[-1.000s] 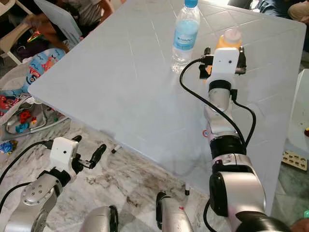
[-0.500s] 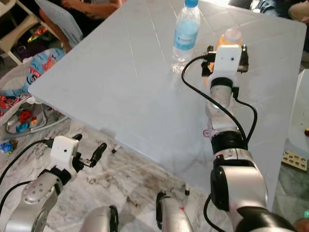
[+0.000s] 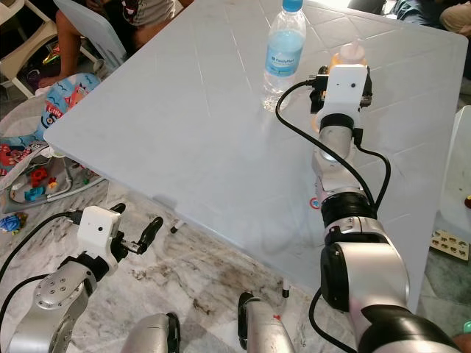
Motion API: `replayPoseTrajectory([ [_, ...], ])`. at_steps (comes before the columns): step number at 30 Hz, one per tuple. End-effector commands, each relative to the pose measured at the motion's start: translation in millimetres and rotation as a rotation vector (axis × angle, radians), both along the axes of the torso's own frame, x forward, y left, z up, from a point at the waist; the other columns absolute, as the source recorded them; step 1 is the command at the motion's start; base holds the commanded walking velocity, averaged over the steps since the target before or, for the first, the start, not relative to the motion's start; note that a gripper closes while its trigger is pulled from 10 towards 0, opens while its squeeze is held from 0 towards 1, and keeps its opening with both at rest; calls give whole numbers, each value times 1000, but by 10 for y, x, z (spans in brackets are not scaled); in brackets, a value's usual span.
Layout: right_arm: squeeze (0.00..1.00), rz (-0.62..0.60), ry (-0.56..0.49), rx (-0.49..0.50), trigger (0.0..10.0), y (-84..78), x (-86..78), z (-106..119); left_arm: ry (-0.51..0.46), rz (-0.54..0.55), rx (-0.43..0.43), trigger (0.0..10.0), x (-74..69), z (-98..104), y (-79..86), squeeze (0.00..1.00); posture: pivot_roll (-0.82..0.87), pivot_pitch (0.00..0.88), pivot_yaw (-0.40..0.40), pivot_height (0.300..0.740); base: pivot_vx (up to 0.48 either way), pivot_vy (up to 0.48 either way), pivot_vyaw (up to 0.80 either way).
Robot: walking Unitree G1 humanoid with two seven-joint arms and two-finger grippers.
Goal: Restocking fridge
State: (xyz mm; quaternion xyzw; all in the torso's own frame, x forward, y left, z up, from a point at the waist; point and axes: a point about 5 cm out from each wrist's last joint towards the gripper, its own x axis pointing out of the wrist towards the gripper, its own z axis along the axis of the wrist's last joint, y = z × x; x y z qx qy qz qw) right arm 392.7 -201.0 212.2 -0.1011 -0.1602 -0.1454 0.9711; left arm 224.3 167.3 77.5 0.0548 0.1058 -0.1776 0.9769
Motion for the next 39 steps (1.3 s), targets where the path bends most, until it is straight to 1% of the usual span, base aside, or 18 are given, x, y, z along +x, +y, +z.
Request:
replayPoseTrajectory([
  [1, 0, 4, -31, 5, 1098, -1, 12, 76, 14, -1, 12, 10000, -15, -33, 8, 0, 138, 187, 41, 740, 0, 0, 0],
  [2, 0, 13, -45, 7, 2784, 26, 5, 94, 12, 1, 11, 10000, -9, -34, 4, 0, 136, 183, 37, 740, 0, 0, 0],
  [3, 0, 13, -45, 7, 2784, 26, 5, 94, 12, 1, 11, 10000, -9, -34, 4, 0, 136, 183, 37, 740, 0, 0, 0],
  [4, 0, 24, -55, 9, 3961, 51, -3, 104, 11, 3, 10, 10000, -6, -35, 0, 0, 135, 182, 36, 740, 0, 0, 0],
  [6, 0, 45, -70, 2, 3490, 96, -18, 114, 10, 4, 9, 10000, 0, -37, -5, 0, 133, 180, 33, 740, 0, 0, 0],
  [7, 0, 59, -78, -2, 3961, 130, -30, 116, 9, 5, 8, 10000, 3, -39, -8, 0, 130, 178, 30, 740, 0, 0, 0],
  [8, 0, 75, -80, -9, 4941, 168, -43, 109, 8, 6, 7, 10000, 5, -42, -13, 0, 128, 177, 29, 740, 0, 0, 0],
  [9, 0, 78, -81, -8, 8745, 180, -49, 104, 8, 7, 6, 10000, 7, -43, -15, 0, 126, 175, 27, 740, 0, 0, 0],
  [11, 0, 91, -81, 5, 9765, 207, -64, 89, 8, 8, 4, 10000, 15, -48, -24, 0, 121, 171, 24, 740, 0, 0, 0],
  [20, 0, 243, -67, 15, 10000, 494, -237, -73, -11, 54, 6, 10000, 51, -39, 16, 0, 111, 139, 5, 740, 0, 0, 0],
  [21, 0, 275, -66, 9, 5294, 552, -296, -115, -9, 69, 3, 10000, 56, -48, 29, 0, 105, 133, -1, 740, 0, 0, 0],
  [22, 0, 286, -61, 6, 0, 575, -322, -140, -8, 74, 0, 10000, 57, -53, 34, 0, 104, 131, -3, 740, 0, 0, 0],
  [25, 0, 301, -43, 10, 0, 609, -372, -201, -5, 84, -11, 10000, 56, -66, 37, 0, 99, 126, -7, 740, 0, 0, 0],
  [26, 0, 304, -27, 11, 8941, 622, -407, -246, -4, 86, -14, 10000, 54, -76, 25, 0, 97, 123, -11, 740, 0, 0, 0],
  [27, 0, 306, -22, 12, 10000, 627, -418, -261, -3, 86, -15, 10000, 52, -80, 16, 0, 96, 121, -14, 740, 0, 0, 0],
  [32, 0, 340, 4, 46, 10000, 635, -452, -283, 0, 113, -14, 10000, 37, -104, -7, 0, 97, 113, -22, 740, 0, 0, 0],
  [37, 0, 480, 20, 144, 10000, 877, -526, -281, -11, 213, 41, 10000, 89, -131, 74, 0, 101, 97, -37, 740, 0, 0, 0],
  [39, 0, 518, 26, 135, 10000, 959, -574, -303, -12, 219, 37, 10000, 115, -138, 84, 0, 105, 94, -43, 740, 0, 0, 0],
])
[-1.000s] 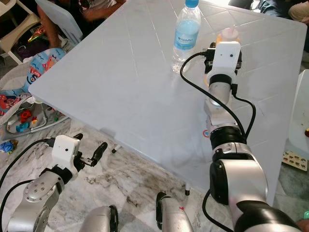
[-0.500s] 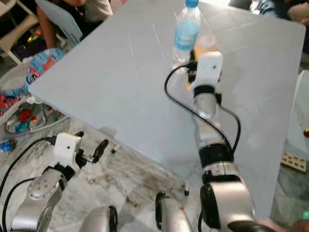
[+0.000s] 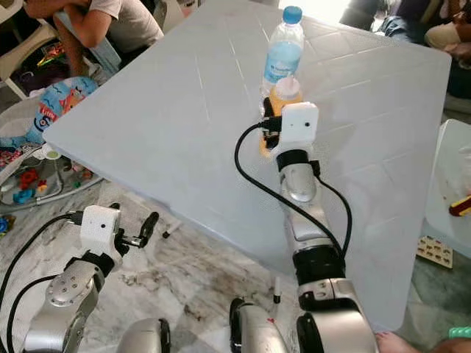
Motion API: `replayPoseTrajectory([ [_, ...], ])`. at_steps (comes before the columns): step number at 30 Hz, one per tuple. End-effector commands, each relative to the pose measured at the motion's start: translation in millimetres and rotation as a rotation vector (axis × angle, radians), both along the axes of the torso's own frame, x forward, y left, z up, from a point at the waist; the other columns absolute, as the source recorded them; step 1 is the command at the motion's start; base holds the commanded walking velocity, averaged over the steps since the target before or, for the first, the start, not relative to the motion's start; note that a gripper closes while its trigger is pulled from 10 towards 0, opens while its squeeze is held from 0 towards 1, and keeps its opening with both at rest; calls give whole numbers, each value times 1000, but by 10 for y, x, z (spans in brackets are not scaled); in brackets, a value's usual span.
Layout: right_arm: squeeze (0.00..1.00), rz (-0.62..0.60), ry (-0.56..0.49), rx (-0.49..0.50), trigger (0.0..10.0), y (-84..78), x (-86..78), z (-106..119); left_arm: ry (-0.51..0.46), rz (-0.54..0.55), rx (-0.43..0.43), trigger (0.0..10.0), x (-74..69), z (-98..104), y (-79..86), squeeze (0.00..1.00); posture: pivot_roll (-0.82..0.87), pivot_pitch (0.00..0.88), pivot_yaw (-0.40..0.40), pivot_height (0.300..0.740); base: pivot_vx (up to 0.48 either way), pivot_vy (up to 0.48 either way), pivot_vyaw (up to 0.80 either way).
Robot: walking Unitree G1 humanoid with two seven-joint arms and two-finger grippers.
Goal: Restocking fridge
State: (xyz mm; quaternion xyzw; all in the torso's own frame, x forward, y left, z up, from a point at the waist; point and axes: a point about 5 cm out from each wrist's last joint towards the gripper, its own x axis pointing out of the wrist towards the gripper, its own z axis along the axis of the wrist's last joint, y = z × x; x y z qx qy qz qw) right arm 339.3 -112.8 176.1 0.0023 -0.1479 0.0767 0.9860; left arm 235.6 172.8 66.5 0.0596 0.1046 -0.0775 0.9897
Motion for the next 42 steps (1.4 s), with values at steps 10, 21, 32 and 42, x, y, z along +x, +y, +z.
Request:
replayPoseTrajectory([
  [10, 0, 192, 63, 86, 10000, 547, -150, -105, 3, 66, -29, 10000, 96, -72, 16, 0, 109, 80, -82, 740, 0, 0, 800],
  [21, 0, 206, 59, 24, 10000, 415, -145, -67, -33, 118, -25, 10000, 135, -35, 55, 0, 92, 88, -90, 740, 0, 0, 800],
  [32, 0, 167, 114, 16, 10000, 210, -192, -214, -38, 242, 23, 10000, 159, -49, 165, 0, 77, 107, -91, 740, 0, 113, 655],
  [42, 0, 165, 119, -12, 10000, 165, -212, -245, -51, 267, 56, 10000, 57, -53, 248, 0, 86, 114, -89, 740, 0, 384, 440],
])
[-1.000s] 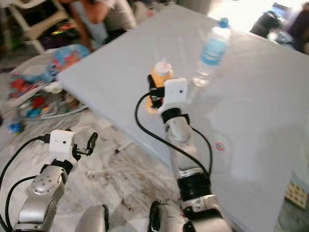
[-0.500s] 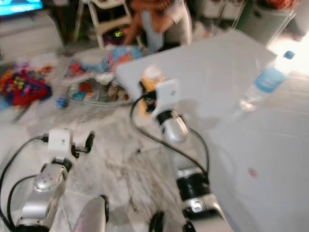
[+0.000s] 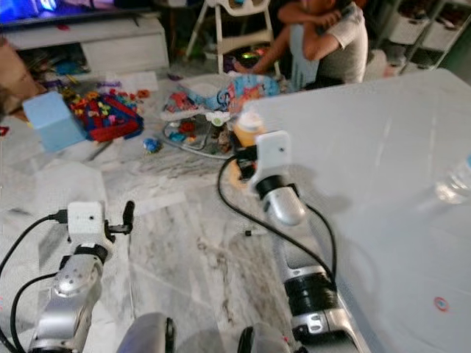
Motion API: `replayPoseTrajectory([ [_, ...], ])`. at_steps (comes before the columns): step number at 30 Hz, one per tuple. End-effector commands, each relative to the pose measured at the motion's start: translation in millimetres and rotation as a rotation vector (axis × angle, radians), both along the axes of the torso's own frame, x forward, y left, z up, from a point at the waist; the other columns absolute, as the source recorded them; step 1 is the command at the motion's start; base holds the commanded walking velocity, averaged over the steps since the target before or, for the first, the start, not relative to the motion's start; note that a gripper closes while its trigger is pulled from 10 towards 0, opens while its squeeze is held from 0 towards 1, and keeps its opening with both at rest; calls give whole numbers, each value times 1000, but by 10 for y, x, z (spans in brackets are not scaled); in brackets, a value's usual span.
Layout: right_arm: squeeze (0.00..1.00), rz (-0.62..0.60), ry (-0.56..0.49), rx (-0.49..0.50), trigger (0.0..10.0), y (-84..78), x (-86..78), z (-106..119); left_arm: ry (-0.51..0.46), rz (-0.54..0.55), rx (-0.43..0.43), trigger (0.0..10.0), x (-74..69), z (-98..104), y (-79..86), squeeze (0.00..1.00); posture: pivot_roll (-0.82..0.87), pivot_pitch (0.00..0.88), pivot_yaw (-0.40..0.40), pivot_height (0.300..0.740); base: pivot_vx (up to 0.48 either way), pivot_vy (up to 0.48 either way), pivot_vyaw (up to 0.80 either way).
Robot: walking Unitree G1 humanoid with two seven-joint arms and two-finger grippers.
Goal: Restocking fridge
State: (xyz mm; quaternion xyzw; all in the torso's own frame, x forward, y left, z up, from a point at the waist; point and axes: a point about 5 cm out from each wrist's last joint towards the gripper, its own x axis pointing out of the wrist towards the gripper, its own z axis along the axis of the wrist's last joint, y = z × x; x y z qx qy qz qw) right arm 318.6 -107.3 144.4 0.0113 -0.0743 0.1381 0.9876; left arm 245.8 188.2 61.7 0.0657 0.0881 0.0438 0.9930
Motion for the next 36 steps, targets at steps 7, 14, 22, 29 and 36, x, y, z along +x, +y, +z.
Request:
replayPoseTrajectory([
  [7, 0, 8, -44, -44, 10000, -17, -38, 39, -25, 94, 56, 10000, -99, 32, 169, 0, 104, 101, -81, 740, 0, 0, 800],
  [14, 0, -55, -6, -98, 10000, -322, -103, -86, -29, 120, 56, 10000, -283, 55, 291, 0, 128, 92, -89, 740, 0, 0, 800],
  [22, 0, -59, -15, -107, 10000, -304, -55, -74, -26, 155, 70, 10000, -369, 96, 374, 0, 150, 109, -84, 740, 0, 0, 800],
  [29, 0, -96, -9, -109, 10000, -397, -95, -80, -50, 284, 21, 10000, -438, 208, 558, 0, 163, 112, -99, 740, 0, 0, 800],
  [36, 0, -48, -6, -121, 10000, -328, -32, -81, 2, -126, 132, 10000, -320, 134, 158, 0, 160, 122, -115, 740, 0, 0, 800],
])
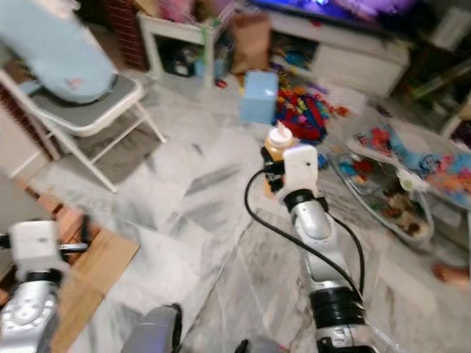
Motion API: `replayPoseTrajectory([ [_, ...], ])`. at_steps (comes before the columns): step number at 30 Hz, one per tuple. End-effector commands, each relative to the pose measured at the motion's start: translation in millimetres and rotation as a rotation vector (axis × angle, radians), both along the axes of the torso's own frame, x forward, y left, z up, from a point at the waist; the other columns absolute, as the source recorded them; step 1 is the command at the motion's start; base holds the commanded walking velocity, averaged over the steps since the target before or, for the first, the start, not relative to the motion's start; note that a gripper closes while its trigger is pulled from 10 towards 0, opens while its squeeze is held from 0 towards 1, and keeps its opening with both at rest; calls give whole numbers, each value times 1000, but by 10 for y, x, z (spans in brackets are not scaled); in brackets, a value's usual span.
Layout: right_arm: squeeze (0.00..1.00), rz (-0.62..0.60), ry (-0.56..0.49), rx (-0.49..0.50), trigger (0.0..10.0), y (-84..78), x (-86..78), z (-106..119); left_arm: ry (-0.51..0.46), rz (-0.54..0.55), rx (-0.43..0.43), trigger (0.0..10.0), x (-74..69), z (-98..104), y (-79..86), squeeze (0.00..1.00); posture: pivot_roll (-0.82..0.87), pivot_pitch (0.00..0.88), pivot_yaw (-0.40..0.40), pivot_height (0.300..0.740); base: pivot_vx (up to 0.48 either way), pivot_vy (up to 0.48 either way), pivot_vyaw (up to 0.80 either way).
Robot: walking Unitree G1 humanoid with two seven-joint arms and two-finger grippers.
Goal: Restocking fridge
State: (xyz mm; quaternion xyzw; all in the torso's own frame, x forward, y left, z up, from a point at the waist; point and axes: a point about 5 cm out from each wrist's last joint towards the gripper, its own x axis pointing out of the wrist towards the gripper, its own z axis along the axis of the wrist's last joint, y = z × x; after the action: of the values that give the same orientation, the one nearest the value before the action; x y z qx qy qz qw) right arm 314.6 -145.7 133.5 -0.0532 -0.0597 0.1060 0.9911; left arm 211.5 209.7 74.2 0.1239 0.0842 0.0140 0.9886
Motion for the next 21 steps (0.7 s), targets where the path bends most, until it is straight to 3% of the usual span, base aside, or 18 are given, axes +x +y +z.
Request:
replayPoseTrajectory([
  [1, 0, 27, -16, 6, 10000, 57, 9, 28, 2, -56, 21, 10000, 24, 9, -57, 0, 160, 122, -115, 740, 0, 0, 800],
  [2, 0, 19, -29, 8, 10000, 56, 23, 61, -18, -14, -6, 10000, 114, 50, -77, 0, 134, 118, -92, 740, 0, 0, 800],
  [4, 0, 4, -36, 12, 10000, 37, 23, 78, -30, 109, -73, 10000, 158, 66, -13, 0, 126, 120, -92, 740, 0, 0, 800],
  [5, 0, -2, -37, 14, 10000, 26, 23, 81, -31, 163, -101, 10000, 162, 63, 24, 0, 126, 120, -92, 740, 0, 0, 800],
  [6, 0, -17, -37, 20, 10000, -1, 25, 88, -41, 310, -136, 10000, 135, 46, 159, 0, 127, 122, -99, 740, 0, 0, 800],
  [7, 0, -21, -36, 22, 10000, -3, 29, 94, -45, 348, -165, 10000, 119, 46, 189, 0, 133, 127, -111, 740, 0, 0, 800],
  [8, 0, -26, -29, 32, 10000, -2, 37, 97, -32, 313, -188, 10000, 108, 40, 142, 0, 133, 127, -111, 740, 0, 0, 800],
  [10, 0, -11, -29, 27, 10000, 20, 41, 96, -22, 199, -119, 10000, 100, 26, 64, 0, 131, 129, -110, 740, 0, 0, 800],
  [16, 0, -3, -34, 41, 10000, 45, 54, 102, 6, 185, -141, 10000, 60, -34, 22, 0, 133, 134, -99, 740, 0, 269, 800],
  [21, 0, -6, -30, 68, 10000, 81, 53, 101, 2, 203, -137, 10000, 56, -33, 26, 0, 130, 140, -99, 740, 0, 480, 195],
])
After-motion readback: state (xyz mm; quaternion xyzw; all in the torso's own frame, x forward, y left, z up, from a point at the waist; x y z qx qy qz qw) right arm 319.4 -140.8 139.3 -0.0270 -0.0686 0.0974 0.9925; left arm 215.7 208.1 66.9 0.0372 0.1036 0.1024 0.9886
